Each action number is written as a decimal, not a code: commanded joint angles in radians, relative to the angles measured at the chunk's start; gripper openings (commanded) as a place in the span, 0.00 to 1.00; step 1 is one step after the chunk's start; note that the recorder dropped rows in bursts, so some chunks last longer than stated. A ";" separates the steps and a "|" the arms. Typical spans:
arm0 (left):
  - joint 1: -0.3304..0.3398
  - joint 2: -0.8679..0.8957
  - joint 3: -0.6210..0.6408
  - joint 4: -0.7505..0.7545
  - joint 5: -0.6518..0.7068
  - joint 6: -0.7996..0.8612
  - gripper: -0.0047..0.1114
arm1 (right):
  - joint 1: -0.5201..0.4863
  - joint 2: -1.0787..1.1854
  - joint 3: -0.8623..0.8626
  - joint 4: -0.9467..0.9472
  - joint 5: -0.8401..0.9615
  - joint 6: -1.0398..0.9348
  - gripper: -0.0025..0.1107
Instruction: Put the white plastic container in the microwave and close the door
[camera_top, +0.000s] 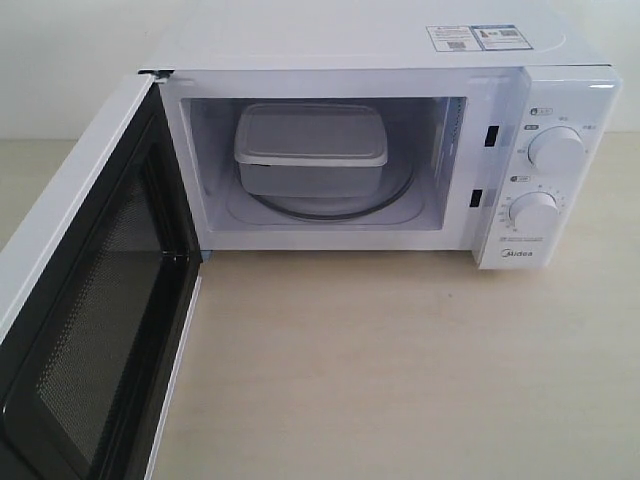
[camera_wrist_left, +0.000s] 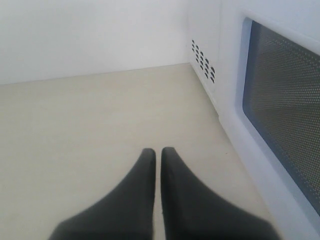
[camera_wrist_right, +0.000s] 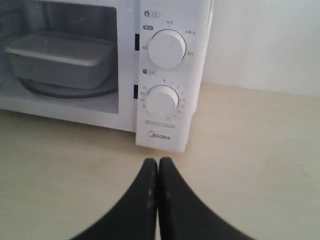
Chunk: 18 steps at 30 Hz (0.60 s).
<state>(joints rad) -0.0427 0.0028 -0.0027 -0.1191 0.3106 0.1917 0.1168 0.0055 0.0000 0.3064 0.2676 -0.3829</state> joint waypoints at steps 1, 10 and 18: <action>0.002 -0.003 0.003 -0.004 -0.001 -0.005 0.08 | -0.008 -0.006 0.000 -0.215 0.029 0.132 0.02; 0.002 -0.003 0.003 -0.004 -0.001 -0.005 0.08 | -0.008 -0.006 0.000 -0.345 0.050 0.367 0.02; 0.002 -0.003 0.003 -0.004 -0.001 -0.005 0.08 | -0.028 -0.006 0.000 -0.343 0.054 0.383 0.02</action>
<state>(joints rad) -0.0427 0.0028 -0.0027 -0.1191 0.3106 0.1917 0.0986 0.0055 0.0000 -0.0274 0.3219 -0.0076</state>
